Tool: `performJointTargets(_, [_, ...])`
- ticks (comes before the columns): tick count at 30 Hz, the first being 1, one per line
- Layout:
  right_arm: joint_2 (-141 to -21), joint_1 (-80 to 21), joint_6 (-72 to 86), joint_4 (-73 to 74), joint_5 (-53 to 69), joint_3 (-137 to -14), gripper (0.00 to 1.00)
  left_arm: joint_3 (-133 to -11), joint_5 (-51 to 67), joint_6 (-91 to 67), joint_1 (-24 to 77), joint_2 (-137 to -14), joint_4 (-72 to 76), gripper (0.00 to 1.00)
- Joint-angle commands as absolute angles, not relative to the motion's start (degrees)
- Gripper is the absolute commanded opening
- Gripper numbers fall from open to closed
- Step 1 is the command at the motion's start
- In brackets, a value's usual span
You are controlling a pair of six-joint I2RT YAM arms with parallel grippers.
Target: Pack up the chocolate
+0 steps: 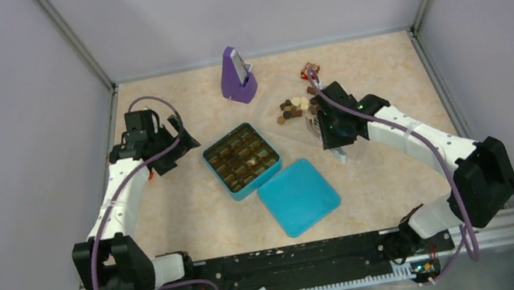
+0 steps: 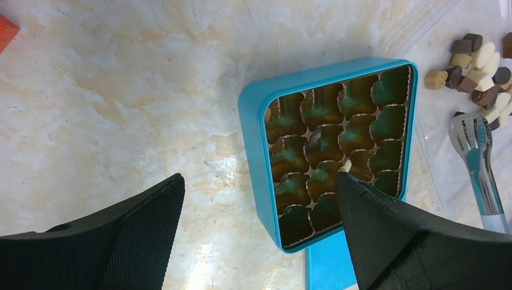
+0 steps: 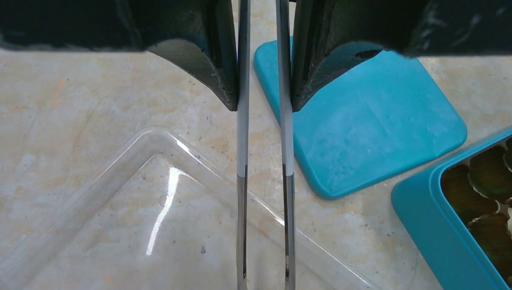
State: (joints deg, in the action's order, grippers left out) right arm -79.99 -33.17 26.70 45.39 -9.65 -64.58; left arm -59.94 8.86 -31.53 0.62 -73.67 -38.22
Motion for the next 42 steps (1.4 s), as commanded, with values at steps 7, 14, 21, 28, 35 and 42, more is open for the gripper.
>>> performJointTargets(7, [-82.28,-34.83,27.39,41.71,-13.17,-67.75,0.33,-61.3,7.47,-31.01,0.43,-73.2,-37.79,0.99])
performJointTargets(14, [-84.65,-36.49,27.06,42.71,-15.88,-69.3,0.26,-61.35,7.49,-30.94,0.4,-73.13,-37.86,0.99])
performJointTargets(21, [-81.02,-37.58,27.47,45.38,-16.38,-72.24,0.06,-61.19,7.29,-30.94,0.4,-72.83,-37.97,0.99])
performJointTargets(28, [-76.76,-37.96,27.56,48.05,-15.71,-73.37,0.0,-60.76,7.78,-31.11,0.4,-72.74,-37.63,0.99])
performJointTargets(35, [-76.68,-37.97,28.06,47.67,-16.06,-71.02,0.0,-60.63,8.11,-31.07,0.43,-72.58,-37.4,0.99])
performJointTargets(42, [-77.47,-38.06,28.06,46.86,-15.88,-71.24,0.16,-60.56,8.09,-31.03,0.35,-72.66,-37.35,0.99])
